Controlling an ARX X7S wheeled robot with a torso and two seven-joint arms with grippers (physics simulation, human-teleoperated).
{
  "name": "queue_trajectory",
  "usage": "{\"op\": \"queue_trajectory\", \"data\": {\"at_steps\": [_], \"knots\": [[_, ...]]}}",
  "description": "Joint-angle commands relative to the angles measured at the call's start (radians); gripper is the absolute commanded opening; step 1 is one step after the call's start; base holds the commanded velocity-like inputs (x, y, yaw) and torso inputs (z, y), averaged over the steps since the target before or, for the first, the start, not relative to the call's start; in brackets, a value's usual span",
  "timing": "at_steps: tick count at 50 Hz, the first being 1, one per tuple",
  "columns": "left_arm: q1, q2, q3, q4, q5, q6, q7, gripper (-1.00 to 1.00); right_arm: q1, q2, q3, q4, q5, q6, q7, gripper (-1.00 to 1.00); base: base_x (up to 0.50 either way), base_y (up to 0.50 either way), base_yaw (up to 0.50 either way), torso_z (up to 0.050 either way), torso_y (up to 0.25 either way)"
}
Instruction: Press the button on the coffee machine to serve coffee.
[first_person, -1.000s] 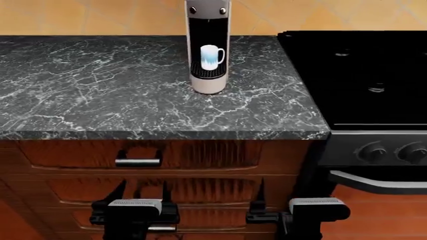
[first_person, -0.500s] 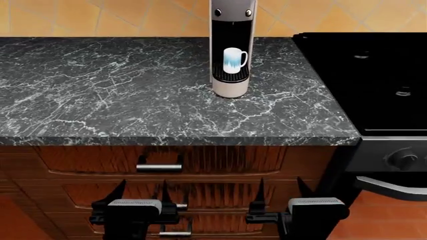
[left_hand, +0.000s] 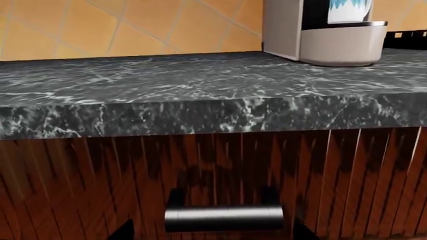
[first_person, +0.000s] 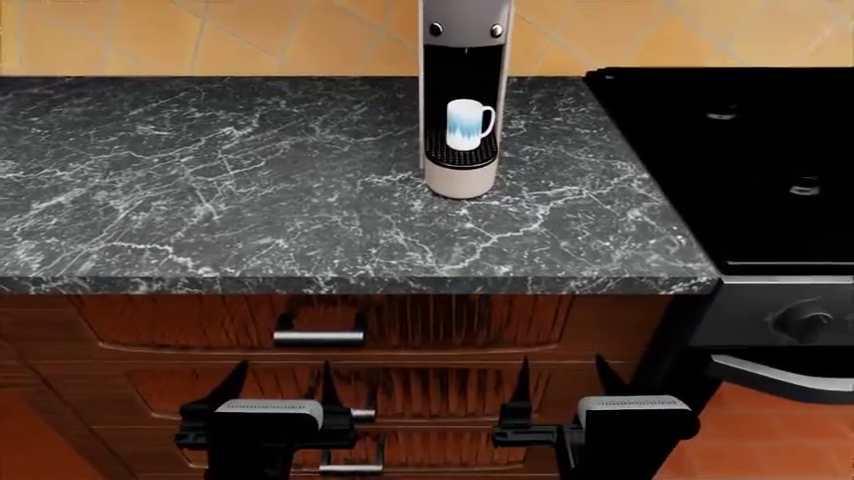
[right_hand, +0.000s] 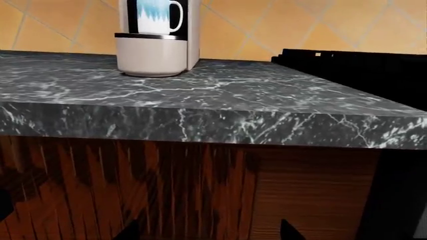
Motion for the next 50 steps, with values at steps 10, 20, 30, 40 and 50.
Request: {"op": "queue_trajectory", "data": {"at_steps": [10, 20, 30, 40, 50], "knots": [[-0.006, -0.012, 0.019, -0.004, -0.004, 0.007, -0.016, 1.00, 0.001, 0.012, -0.015, 0.002, 0.012, -0.004, 0.017, 1.00, 0.00, 0.00, 0.00, 0.050, 0.000], [-0.008, -0.017, 0.027, 0.002, -0.009, 0.003, -0.023, 1.00, 0.003, 0.019, -0.023, -0.001, 0.018, 0.001, 0.023, 1.00, 0.00, 0.00, 0.00, 0.050, 0.000], [-0.008, -0.024, 0.032, -0.001, -0.017, 0.010, -0.025, 1.00, 0.004, 0.023, -0.029, -0.002, 0.022, 0.003, 0.030, 1.00, 0.00, 0.00, 0.00, 0.050, 0.000], [-0.007, -0.027, 0.030, 0.003, -0.043, 0.019, -0.020, 1.00, 0.007, 0.027, -0.036, 0.001, 0.029, 0.001, 0.034, 1.00, 0.00, 0.00, 0.00, 0.036, 0.000], [-0.018, -0.028, 0.058, -0.001, -0.012, 0.010, -0.036, 1.00, 0.008, 0.032, -0.041, 0.002, 0.034, 0.002, 0.041, 1.00, 0.00, 0.00, 0.00, 0.000, 0.000]]}}
